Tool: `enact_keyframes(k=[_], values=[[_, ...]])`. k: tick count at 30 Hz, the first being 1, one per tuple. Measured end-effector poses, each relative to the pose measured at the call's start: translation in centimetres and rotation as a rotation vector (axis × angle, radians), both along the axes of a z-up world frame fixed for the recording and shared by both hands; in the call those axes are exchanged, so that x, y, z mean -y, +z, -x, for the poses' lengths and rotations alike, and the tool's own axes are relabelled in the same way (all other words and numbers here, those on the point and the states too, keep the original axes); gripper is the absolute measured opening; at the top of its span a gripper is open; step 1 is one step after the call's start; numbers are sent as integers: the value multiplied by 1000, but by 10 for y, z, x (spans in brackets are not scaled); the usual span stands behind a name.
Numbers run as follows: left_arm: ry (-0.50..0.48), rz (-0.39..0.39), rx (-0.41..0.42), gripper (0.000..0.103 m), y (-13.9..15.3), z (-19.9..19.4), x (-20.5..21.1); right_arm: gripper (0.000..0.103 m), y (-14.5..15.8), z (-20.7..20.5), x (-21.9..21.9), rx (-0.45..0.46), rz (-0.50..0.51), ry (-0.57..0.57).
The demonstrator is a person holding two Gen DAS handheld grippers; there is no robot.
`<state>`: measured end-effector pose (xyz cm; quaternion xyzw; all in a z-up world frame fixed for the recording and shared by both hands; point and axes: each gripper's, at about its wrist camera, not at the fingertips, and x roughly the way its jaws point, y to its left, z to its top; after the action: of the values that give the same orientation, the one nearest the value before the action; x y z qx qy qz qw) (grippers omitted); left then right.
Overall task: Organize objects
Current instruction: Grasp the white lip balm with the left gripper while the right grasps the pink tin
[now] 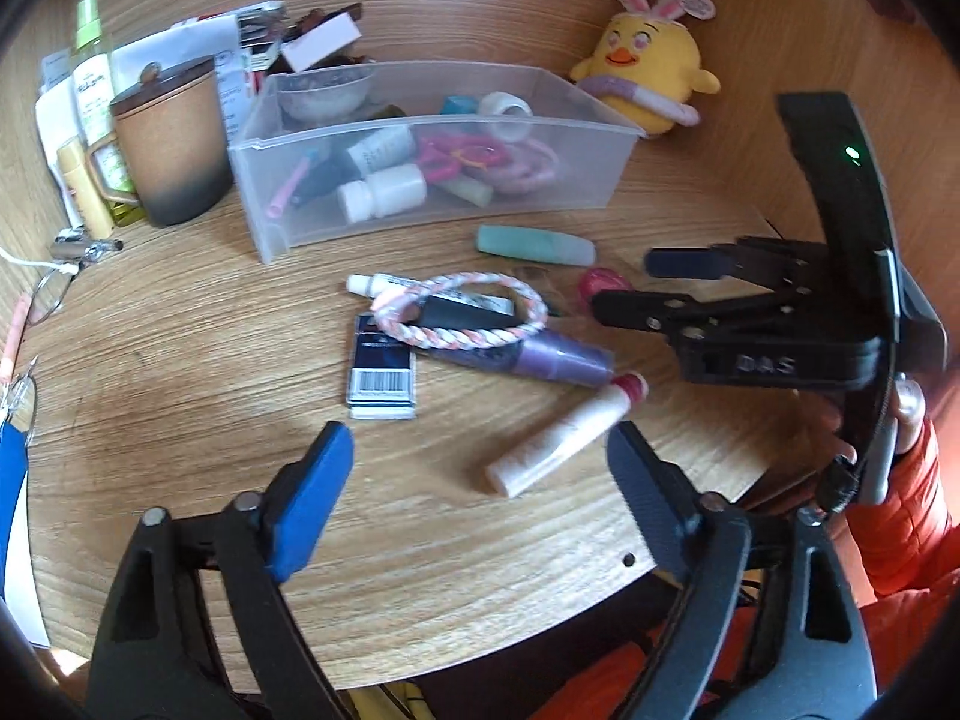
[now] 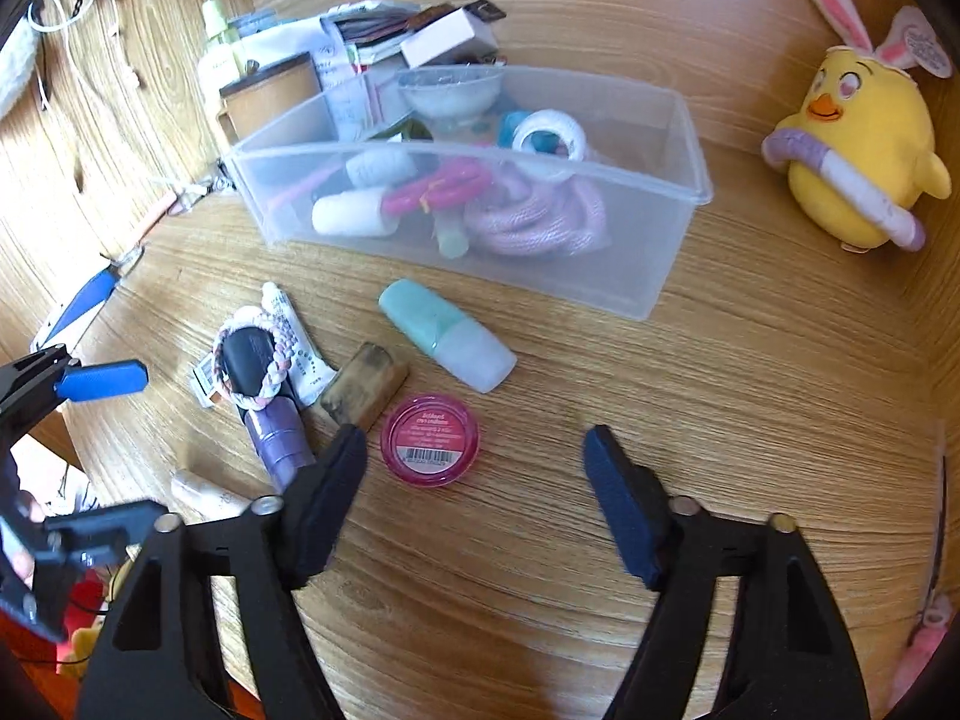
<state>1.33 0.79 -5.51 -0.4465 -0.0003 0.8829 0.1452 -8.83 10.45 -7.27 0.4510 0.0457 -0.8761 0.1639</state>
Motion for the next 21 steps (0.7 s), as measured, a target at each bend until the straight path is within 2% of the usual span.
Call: enact_keyframes(k=[2, 5, 11, 13, 18, 21], values=[[-19, 8, 5, 76, -3, 1, -6, 48, -1, 1, 2, -5, -11, -1], [-48, 16, 27, 65, -9, 6, -14, 32, -1, 2, 2, -4, -11, 8], [-95, 53, 12, 50, -15, 5, -30, 32, 0, -4, -7, -11, -11, -12], [-101, 51, 10, 49, -15, 6, -34, 32, 1, -5, -10, -15, -6, -19], [-135, 58, 6, 28, -14, 7, -44, 32, 7, -10, -17, -33, 10, -32], [-153, 74, -2, 19, -14, 6, -52, 32, 10, -13, -20, -43, 19, -34]])
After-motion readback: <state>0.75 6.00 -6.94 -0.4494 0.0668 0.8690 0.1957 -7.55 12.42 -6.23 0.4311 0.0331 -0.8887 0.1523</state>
